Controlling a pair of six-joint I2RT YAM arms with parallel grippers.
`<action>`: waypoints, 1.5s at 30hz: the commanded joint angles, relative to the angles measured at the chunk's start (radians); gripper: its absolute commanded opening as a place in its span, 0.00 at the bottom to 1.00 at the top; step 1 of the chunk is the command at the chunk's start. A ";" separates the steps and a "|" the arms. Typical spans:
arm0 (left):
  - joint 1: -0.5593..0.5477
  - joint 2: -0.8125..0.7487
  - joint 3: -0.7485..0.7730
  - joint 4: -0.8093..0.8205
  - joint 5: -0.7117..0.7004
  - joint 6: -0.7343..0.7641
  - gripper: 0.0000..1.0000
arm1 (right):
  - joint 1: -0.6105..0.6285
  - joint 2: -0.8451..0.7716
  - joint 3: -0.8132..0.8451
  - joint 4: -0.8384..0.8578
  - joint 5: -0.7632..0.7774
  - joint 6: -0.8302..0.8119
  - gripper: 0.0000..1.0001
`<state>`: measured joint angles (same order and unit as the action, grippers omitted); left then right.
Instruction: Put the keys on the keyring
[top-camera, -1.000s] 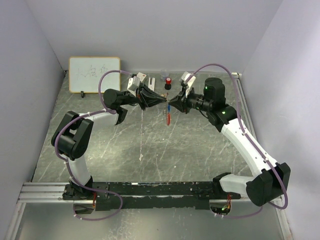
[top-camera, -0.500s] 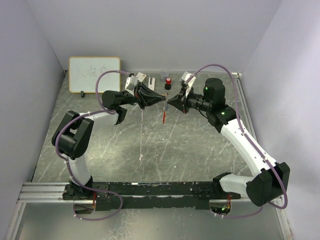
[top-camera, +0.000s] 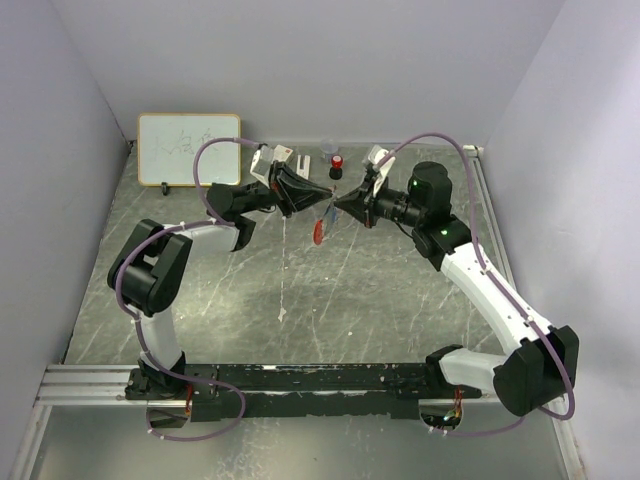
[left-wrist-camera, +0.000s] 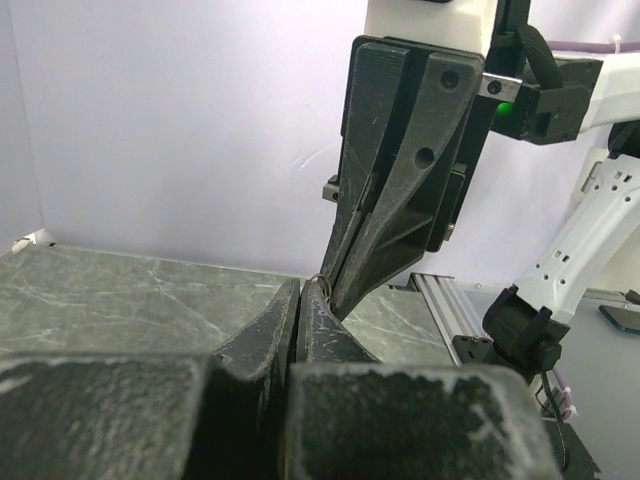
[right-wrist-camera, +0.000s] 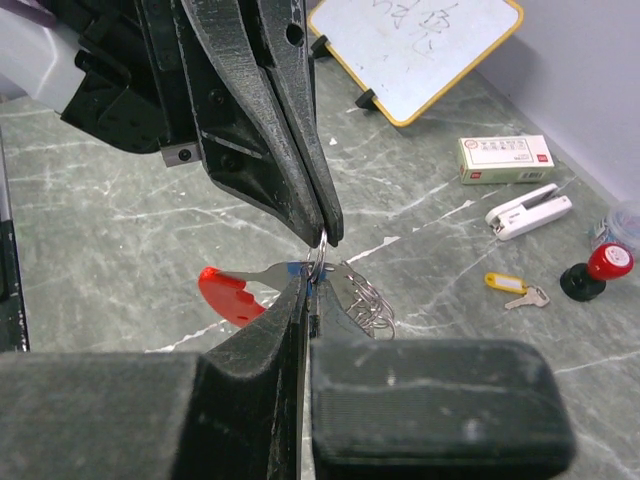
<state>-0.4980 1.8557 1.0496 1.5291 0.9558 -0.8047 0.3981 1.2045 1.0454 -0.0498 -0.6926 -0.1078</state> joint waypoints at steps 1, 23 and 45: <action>0.003 -0.009 -0.010 0.278 -0.097 -0.019 0.07 | -0.004 -0.029 -0.032 0.097 -0.023 0.055 0.00; 0.004 -0.035 0.022 0.279 -0.294 -0.084 0.07 | -0.004 0.004 -0.056 0.295 -0.037 0.167 0.00; 0.004 -0.059 0.049 0.279 -0.379 -0.101 0.07 | -0.002 0.099 0.027 0.268 -0.053 0.229 0.00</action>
<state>-0.5053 1.8477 1.0409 1.5341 0.6579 -0.8986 0.3920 1.2823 1.0386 0.2501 -0.6926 0.0837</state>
